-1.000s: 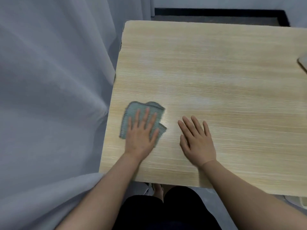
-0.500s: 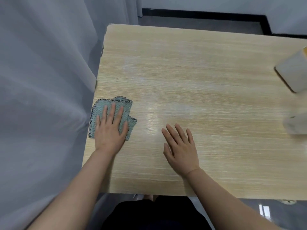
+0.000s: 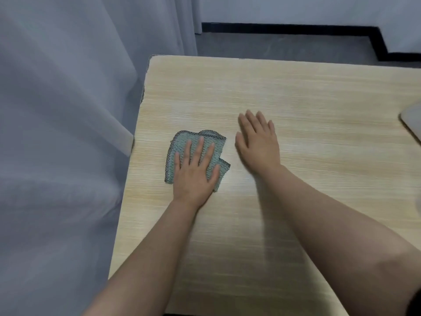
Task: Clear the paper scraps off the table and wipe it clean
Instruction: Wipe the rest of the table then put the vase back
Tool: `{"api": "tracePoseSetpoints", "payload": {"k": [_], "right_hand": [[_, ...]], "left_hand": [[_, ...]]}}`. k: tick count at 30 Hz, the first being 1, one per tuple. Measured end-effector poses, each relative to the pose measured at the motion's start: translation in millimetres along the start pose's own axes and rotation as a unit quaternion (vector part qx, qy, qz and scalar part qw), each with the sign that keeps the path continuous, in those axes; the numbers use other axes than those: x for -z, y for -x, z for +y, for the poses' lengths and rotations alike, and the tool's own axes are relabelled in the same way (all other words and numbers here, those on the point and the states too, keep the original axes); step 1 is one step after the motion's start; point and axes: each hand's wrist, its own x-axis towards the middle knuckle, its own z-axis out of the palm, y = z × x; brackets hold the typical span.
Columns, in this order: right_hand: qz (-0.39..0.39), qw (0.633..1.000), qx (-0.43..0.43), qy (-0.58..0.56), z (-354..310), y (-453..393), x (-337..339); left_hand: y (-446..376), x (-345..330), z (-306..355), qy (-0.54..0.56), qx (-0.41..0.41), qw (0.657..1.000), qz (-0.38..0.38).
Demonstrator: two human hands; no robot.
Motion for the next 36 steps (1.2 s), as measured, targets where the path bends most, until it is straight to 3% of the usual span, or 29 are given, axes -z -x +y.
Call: {"api": "tracePoseSetpoints", "payload": {"k": [2,5,11,16,22,27,31,36], "right_hand": [[-0.014,1.000,-0.009,0.004,1,-15,-1],[-0.027,0.999,-0.006,0.034,3,-16,-8],[-0.015,0.999,-0.008,0.044,5,-16,-12],[-0.017,0.999,-0.006,0.051,5,-17,-14],[-0.017,0.998,-0.009,0.052,4,-17,-13],[-0.016,0.998,-0.012,0.053,4,-18,-13],[-0.013,0.998,-0.011,0.053,4,-17,-14],[-0.010,0.998,-0.004,0.054,5,-18,-14]], "left_hand": [[-13,5,-13,-0.007,0.000,1.000,-0.003],[-15,12,-51,-0.005,0.093,0.996,0.008],[47,8,-84,0.044,0.198,0.978,0.054],[85,-8,-54,0.016,0.110,0.994,0.010],[7,3,-42,0.004,0.030,0.999,0.017],[-42,13,-36,0.004,0.057,0.998,0.022],[15,1,-43,0.009,0.044,0.998,0.042],[44,-4,-49,0.012,0.099,0.995,0.031]]}}
